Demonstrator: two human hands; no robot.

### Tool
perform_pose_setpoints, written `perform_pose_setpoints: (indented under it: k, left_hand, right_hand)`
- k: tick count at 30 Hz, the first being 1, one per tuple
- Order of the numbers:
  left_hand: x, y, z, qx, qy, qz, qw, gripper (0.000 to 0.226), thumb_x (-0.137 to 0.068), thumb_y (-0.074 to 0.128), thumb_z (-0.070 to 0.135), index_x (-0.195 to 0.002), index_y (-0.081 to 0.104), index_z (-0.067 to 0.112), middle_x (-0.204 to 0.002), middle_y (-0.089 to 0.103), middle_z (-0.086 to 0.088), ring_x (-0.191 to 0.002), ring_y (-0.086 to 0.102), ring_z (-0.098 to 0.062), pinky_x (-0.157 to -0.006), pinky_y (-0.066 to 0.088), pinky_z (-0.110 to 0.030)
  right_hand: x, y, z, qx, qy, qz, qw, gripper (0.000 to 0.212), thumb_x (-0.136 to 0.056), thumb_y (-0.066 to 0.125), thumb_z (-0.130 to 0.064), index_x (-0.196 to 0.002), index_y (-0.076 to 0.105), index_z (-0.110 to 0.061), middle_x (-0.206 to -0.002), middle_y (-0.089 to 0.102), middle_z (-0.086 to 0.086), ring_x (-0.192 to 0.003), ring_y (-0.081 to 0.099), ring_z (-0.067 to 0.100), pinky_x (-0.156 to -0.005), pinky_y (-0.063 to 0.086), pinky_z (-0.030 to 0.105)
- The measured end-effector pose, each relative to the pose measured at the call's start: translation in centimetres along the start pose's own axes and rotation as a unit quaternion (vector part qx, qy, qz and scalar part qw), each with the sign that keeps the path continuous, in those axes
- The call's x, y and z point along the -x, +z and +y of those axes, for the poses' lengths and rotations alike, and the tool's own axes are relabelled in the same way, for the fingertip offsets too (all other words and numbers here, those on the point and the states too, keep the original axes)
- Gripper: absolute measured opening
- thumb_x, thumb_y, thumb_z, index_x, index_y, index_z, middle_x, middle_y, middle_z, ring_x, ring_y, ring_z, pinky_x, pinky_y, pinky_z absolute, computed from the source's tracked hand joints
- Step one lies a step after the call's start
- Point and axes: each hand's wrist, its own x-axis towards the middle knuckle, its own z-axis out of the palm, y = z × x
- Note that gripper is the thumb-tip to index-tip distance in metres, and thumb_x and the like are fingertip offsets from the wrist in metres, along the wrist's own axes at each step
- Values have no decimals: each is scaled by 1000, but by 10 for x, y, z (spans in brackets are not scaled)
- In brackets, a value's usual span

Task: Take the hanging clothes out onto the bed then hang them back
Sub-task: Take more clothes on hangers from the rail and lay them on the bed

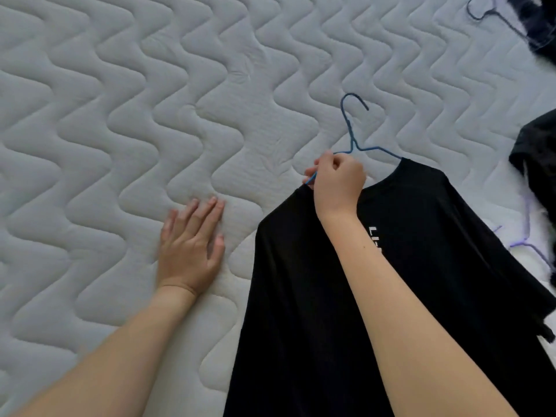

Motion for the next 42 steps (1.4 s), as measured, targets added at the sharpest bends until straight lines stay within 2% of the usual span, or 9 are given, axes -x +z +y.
perform_pose_setpoints:
  k: [7, 15, 22, 27, 30, 32, 34, 37, 42]
  left_hand:
    - [-2, 0, 0, -5, -8, -15, 1000, 56, -87, 43, 29, -142, 49, 21, -146, 50, 4, -137, 41, -23, -115, 24, -50]
    - [-1, 4, -2, -23, -3, -7, 1000, 56, -85, 42, 22, -141, 50, 20, -144, 52, 3, -137, 40, -21, -115, 25, -50]
    - [0, 6, 0, -23, 5, 8, 1000, 55, -85, 41, 22, -139, 52, 18, -142, 54, 0, -135, 41, -22, -113, 27, -52]
    - [-2, 6, 0, -10, 6, 3, 1000, 56, -84, 40, 23, -139, 52, 19, -142, 54, 2, -135, 42, -21, -114, 25, -49]
    - [0, -3, 2, 1, -15, -27, 1000, 57, -85, 38, 25, -140, 51, 22, -142, 53, 3, -134, 41, -20, -116, 22, -47]
    - [-5, -17, 5, 22, -48, -82, 995, 56, -85, 39, 25, -139, 51, 24, -143, 53, 4, -133, 43, -20, -115, 25, -47]
    - [-16, -39, 17, 67, -107, -163, 978, 50, -87, 47, 20, -137, 54, 22, -144, 52, 3, -132, 45, -22, -111, 33, -44]
    - [-16, -113, 58, 180, -209, -221, 935, 38, -93, 44, 23, -126, 61, 21, -129, 63, 3, -118, 57, -19, -95, 45, -35]
    - [61, -285, 150, 383, -221, -121, 889, 27, -90, 59, 4, -88, 70, 29, -87, 74, 6, -79, 67, 0, -67, 47, -8]
  right_hand:
    - [-71, 51, -9, 132, -54, -49, 989, 44, -100, 36, -25, -77, 64, 0, -68, 69, 3, -68, 67, 16, -68, 52, 30]
    - [-91, 68, 1, 306, -77, -59, 947, 34, -102, 32, -23, -80, 50, -6, -78, 54, 8, -73, 50, 22, -63, 32, 31]
    - [-98, 75, -6, 561, -154, -142, 801, 29, -92, 42, -5, -115, 60, -3, -113, 64, 11, -97, 64, 28, -56, 35, 31]
    - [-100, 69, -15, 581, -139, -203, 776, 34, -92, 43, -9, -123, 56, -4, -120, 57, 10, -100, 60, 27, -59, 35, 33]
    - [-90, 34, -36, 520, -103, -244, 812, 35, -92, 42, -15, -124, 52, -5, -113, 52, 10, -95, 51, 29, -60, 34, 35]
    - [-70, -7, -53, 377, -69, -228, 895, 24, -96, 41, -17, -112, 53, -6, -106, 52, 10, -92, 51, 27, -66, 37, 34]
    - [-32, -56, -74, 113, 32, -177, 977, 23, -98, 41, -24, -99, 58, -8, -95, 61, 9, -78, 55, 21, -64, 41, 31]
    - [44, -147, -101, -137, 119, -156, 971, 23, -97, 48, -18, -92, 66, -6, -89, 70, 13, -75, 66, 24, -71, 54, 36]
    - [189, -306, -134, -173, 120, -97, 973, 32, -99, 47, -10, -86, 75, -5, -84, 74, 16, -79, 72, 33, -77, 57, 41]
